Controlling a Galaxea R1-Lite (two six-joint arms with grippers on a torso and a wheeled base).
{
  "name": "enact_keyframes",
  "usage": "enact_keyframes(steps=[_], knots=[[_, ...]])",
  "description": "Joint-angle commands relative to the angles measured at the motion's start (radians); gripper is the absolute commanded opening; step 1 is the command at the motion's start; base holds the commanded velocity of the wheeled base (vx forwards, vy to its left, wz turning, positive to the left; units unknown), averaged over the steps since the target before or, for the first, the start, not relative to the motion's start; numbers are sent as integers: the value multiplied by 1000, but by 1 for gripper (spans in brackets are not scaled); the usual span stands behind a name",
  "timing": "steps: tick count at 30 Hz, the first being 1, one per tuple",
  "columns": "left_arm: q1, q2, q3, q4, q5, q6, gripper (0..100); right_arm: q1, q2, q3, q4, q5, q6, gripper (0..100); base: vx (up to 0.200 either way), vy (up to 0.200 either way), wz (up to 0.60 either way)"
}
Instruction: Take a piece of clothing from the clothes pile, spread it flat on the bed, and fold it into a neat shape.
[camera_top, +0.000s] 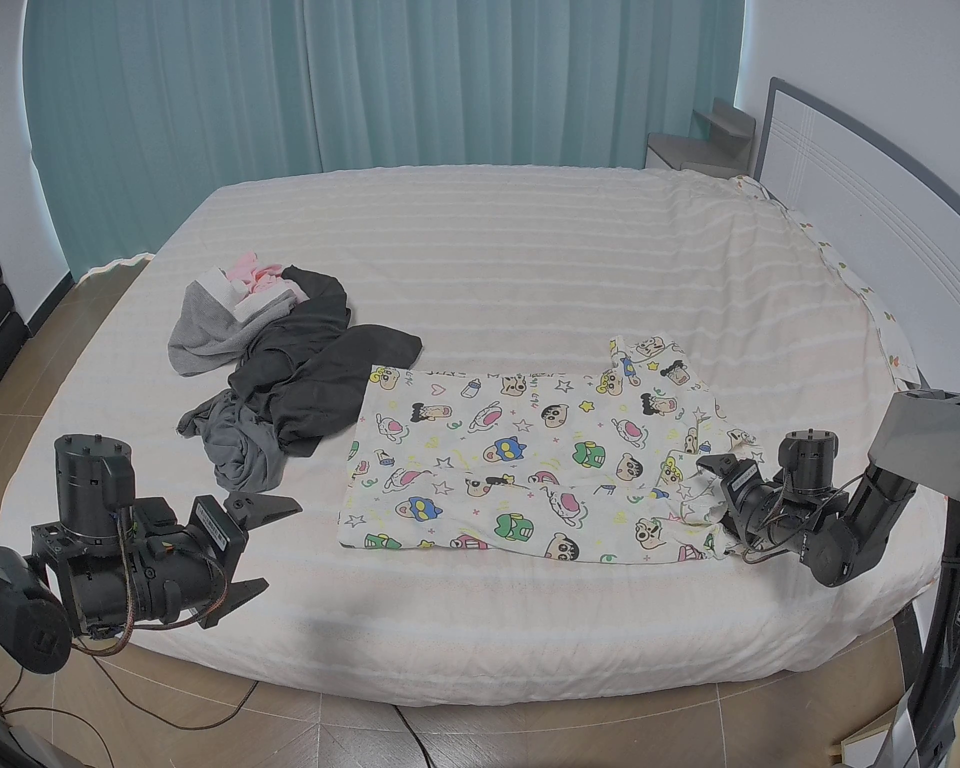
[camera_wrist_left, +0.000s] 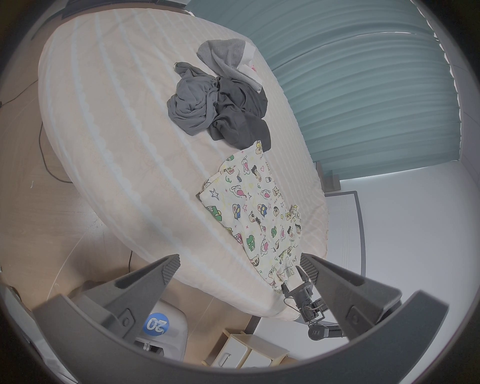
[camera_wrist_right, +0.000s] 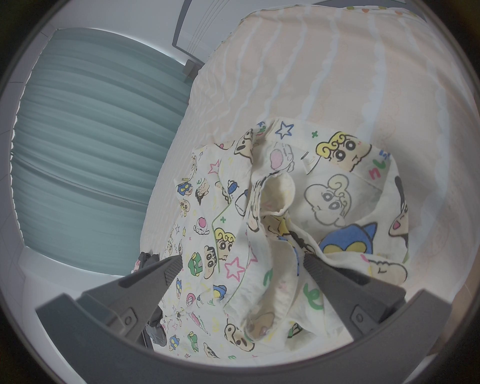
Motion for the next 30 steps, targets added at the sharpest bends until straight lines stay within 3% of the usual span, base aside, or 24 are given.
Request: enact_keyframes(steps=[1, 2, 3, 18, 26, 30], knots=[[-1, 11, 1, 0, 0, -1, 100, -4, 13, -8, 0, 1, 2, 100, 0, 0, 0], [-1, 11, 1, 0, 0, 1, 100, -2, 13, -8, 0, 1, 2, 100, 0, 0, 0], [-1, 11, 1, 0, 2, -1, 100, -2, 13, -5, 0, 1, 2, 0, 0, 0, 0], [15, 11, -1, -2, 3, -1, 100, 16, -36, 27, 11, 1, 1, 0, 0, 0, 0], [15, 11, -1, -2, 3, 1, 100, 82, -143, 35, 24, -2, 1, 0, 0, 0, 0], [15, 11, -1, -2, 3, 1, 100, 123, -172, -34, 110, -42, -1, 0, 0, 0, 0]])
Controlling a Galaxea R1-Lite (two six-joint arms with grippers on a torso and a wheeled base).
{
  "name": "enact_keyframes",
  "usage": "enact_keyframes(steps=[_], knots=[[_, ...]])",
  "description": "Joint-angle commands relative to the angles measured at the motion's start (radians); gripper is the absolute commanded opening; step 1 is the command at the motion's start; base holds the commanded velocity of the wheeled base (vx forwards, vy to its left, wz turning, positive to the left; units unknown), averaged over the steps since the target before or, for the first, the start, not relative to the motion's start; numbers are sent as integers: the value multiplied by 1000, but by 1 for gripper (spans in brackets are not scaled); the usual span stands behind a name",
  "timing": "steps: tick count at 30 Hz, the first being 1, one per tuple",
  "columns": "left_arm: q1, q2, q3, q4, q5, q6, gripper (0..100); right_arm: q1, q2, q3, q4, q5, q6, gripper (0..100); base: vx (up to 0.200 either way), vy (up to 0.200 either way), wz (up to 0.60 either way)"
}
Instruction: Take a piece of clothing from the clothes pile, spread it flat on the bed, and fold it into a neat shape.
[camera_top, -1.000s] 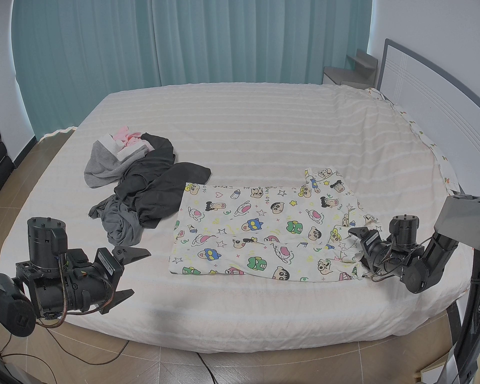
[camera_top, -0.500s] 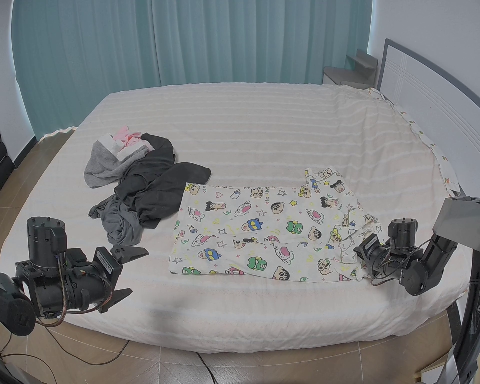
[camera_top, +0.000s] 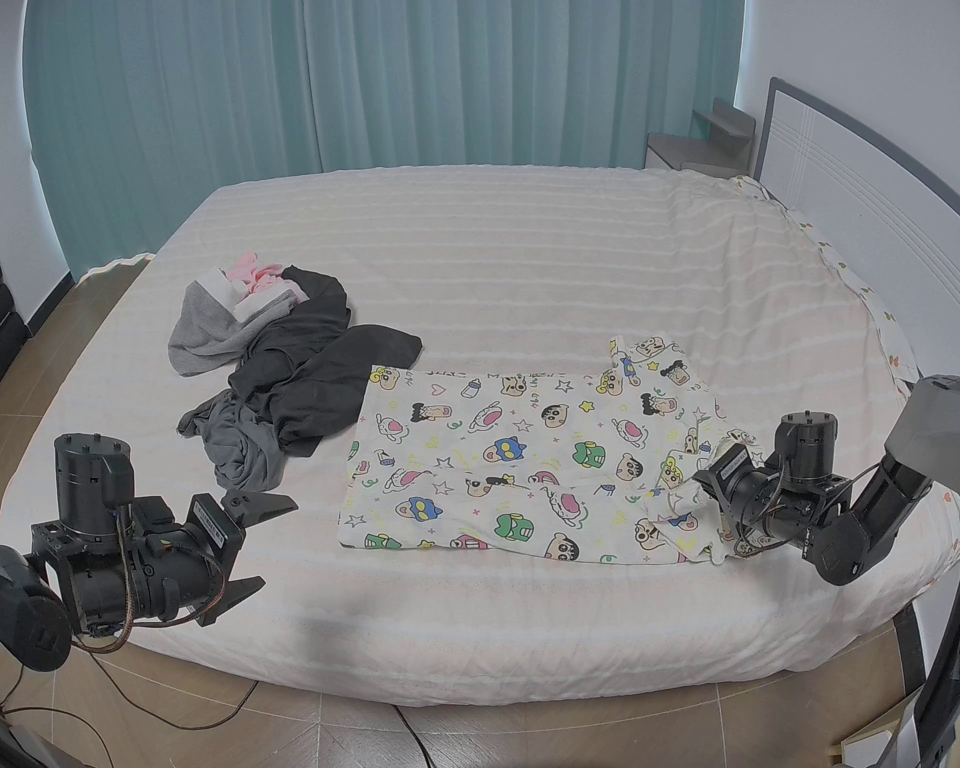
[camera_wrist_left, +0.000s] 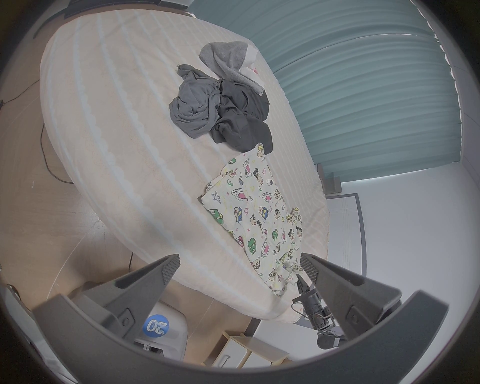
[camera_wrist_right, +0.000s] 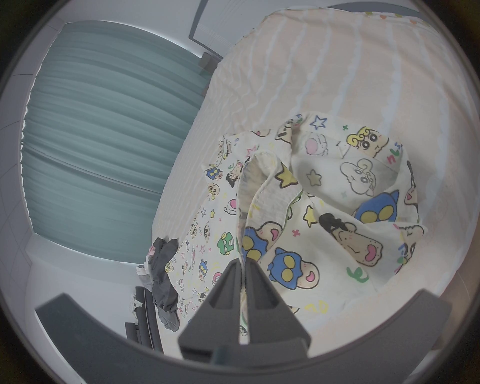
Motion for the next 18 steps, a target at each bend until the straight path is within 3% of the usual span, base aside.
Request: enact_keyframes(steps=[1, 8, 12, 18], knots=[[0, 5, 0, 0, 0, 0, 100, 34, -45, -75, 73, -39, -2, 0, 0, 0, 0], [0, 5, 0, 0, 0, 0, 100, 31, -42, -196, 217, -65, -4, 0, 0, 0, 0], [0, 17, 0, 0, 0, 0, 100, 17, -38, -224, 231, -103, -7, 0, 0, 0, 0], [1, 34, 0, -2, 2, 0, 100, -1, -35, -256, 260, -106, -21, 0, 0, 0, 0]])
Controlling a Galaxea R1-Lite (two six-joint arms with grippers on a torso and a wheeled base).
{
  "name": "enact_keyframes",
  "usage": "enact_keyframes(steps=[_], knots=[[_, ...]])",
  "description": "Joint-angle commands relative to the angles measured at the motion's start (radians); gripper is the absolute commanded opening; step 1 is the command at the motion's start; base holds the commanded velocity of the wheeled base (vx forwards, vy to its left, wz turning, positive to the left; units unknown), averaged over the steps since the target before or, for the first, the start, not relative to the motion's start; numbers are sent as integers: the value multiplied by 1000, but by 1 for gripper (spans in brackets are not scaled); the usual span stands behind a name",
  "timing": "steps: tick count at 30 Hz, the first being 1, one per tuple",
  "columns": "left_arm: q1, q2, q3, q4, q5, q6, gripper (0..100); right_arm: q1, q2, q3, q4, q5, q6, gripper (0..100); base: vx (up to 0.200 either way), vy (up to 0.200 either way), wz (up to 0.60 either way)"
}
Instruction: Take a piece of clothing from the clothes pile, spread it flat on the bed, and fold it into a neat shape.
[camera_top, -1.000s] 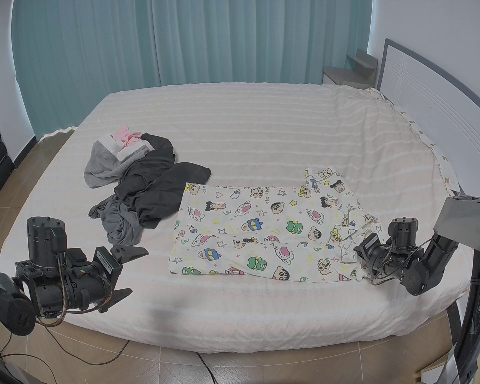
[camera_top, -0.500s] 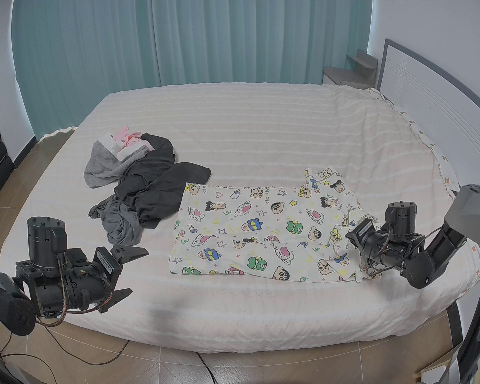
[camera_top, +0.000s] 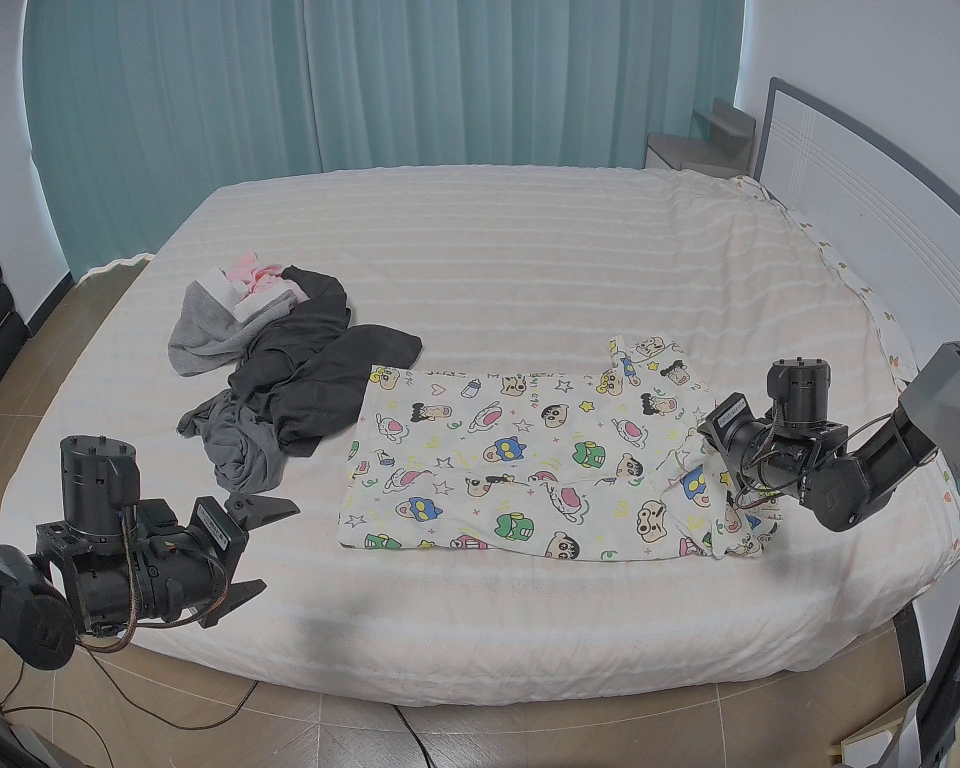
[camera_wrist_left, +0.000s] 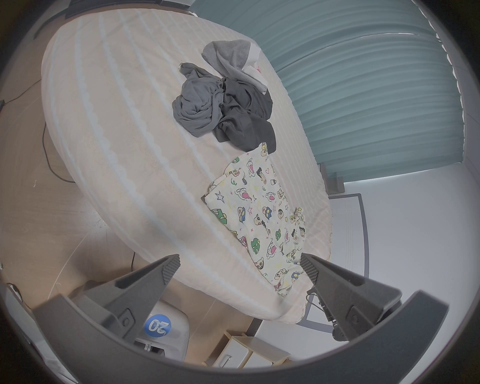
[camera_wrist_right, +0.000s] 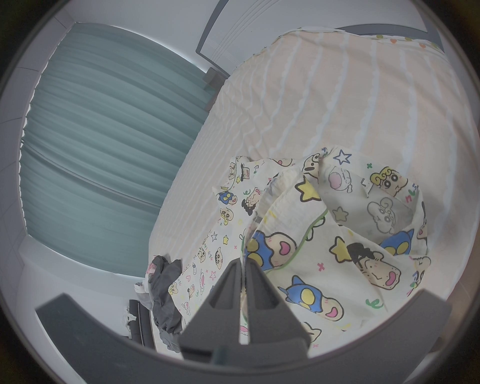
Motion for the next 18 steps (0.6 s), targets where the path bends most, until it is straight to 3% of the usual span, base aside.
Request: enact_keyframes(steps=[1, 9, 18], knots=[[0, 16, 0, -1, 1, 0, 100, -12, 10, -27, 22, 0, -13, 0, 0, 0, 0], [0, 18, 1, -1, 1, 0, 100, -5, 13, -19, 54, -11, -66, 0, 0, 0, 0], [0, 21, 1, -1, 1, 0, 100, 33, -65, 144, 87, -31, -69, 0, 0, 0, 0]])
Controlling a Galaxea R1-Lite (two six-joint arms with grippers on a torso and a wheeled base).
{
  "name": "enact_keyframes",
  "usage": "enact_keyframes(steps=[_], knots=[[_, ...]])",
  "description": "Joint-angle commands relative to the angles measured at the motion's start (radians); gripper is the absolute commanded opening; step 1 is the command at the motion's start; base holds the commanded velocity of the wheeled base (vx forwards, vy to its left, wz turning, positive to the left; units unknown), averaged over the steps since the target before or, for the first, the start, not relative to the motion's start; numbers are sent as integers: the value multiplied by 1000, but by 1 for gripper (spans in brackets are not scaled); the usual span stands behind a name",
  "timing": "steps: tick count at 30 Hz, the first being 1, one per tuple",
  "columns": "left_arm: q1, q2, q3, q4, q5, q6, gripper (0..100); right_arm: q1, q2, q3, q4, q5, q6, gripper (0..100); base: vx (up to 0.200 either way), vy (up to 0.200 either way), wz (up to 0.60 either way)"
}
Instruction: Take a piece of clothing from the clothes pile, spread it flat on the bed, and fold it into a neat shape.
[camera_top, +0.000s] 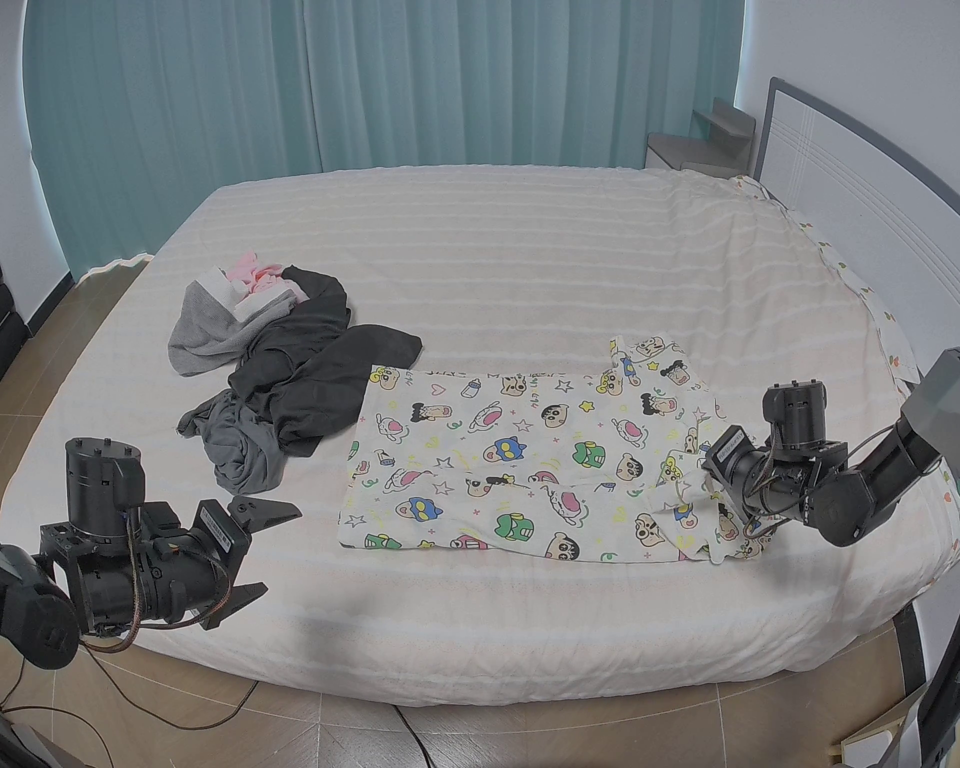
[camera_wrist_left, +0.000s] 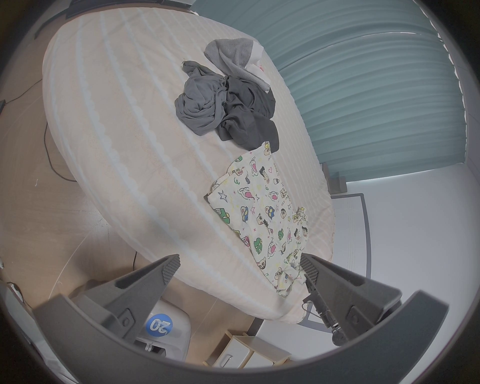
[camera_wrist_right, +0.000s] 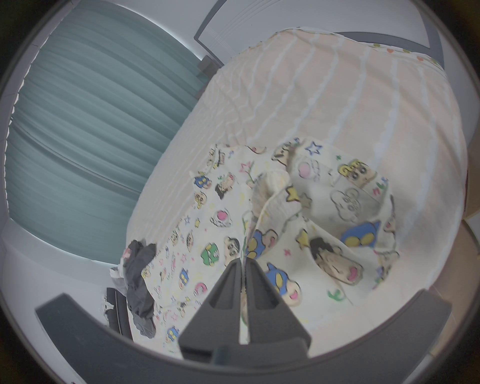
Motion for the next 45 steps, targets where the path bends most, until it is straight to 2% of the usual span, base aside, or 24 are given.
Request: enact_keyframes(steps=[1, 12, 20, 21, 29, 35, 41, 42, 45], knots=[[0, 7, 1, 0, 0, 0, 100, 23, -50, 78, 3, -2, 1, 0, 0, 0, 0], [0, 6, 4, 0, 0, 0, 100, 72, -73, 248, -17, -3, 7, 0, 0, 0, 0], [-2, 7, 4, 0, 0, 0, 100, 90, -41, 313, -138, -2, 21, 0, 0, 0, 0], [-2, 7, 4, 0, 0, 0, 100, 92, -37, 316, -146, -2, 21, 100, 0, 0, 0], [-2, 9, 4, 0, 0, 0, 100, 100, -25, 379, -195, 1, 27, 100, 0, 0, 0], [-2, 13, 4, 0, 0, -2, 100, 100, -107, 460, -318, -5, 30, 100, 0, 0, 0], [-2, 16, 4, -2, 0, 0, 100, 100, -209, 465, -335, -3, -54, 100, 0, 0, 0], [-2, 15, 4, -2, 0, 0, 100, 101, -209, 437, -333, -3, -138, 100, 0, 0, 0], [0, 13, 3, -2, 0, 0, 100, 104, -188, 364, -289, -6, -249, 100, 0, 0, 0]])
